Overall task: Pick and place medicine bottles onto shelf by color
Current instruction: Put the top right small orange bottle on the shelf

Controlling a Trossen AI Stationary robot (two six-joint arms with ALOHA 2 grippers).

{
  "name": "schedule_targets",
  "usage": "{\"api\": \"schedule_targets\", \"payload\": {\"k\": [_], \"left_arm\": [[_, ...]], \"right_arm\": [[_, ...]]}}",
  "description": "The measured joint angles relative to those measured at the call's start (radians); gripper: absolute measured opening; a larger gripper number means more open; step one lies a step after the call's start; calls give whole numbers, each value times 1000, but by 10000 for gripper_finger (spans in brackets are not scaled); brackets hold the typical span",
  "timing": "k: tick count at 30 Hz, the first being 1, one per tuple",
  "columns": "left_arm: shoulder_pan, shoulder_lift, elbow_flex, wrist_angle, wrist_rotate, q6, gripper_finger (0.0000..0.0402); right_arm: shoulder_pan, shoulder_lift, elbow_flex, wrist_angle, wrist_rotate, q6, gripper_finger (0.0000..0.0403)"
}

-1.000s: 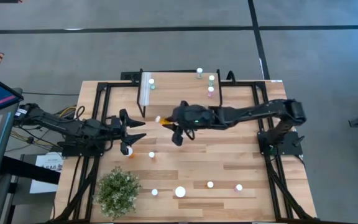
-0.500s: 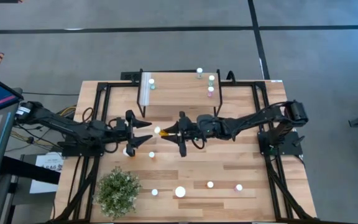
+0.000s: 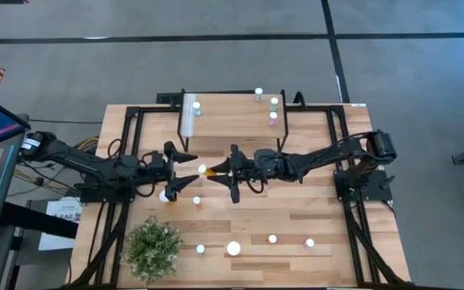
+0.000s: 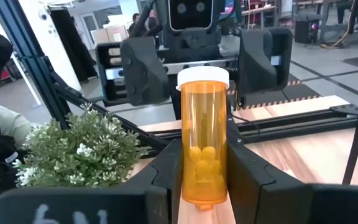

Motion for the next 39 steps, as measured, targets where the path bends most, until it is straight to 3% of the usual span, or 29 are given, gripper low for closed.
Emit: {"api": "schedule_targets", "payload": {"k": [7,19,39], "left_arm": [[13,66,1,109,10,1,303],[36,160,57,122,50,1,297],[36,190,87,128,53,19,170]], "right_arm": [[0,0,0,5,0,-3,113],[2,0,0,-2,0,-4,113],[8,0,0,-17,-1,-22,113]]}}
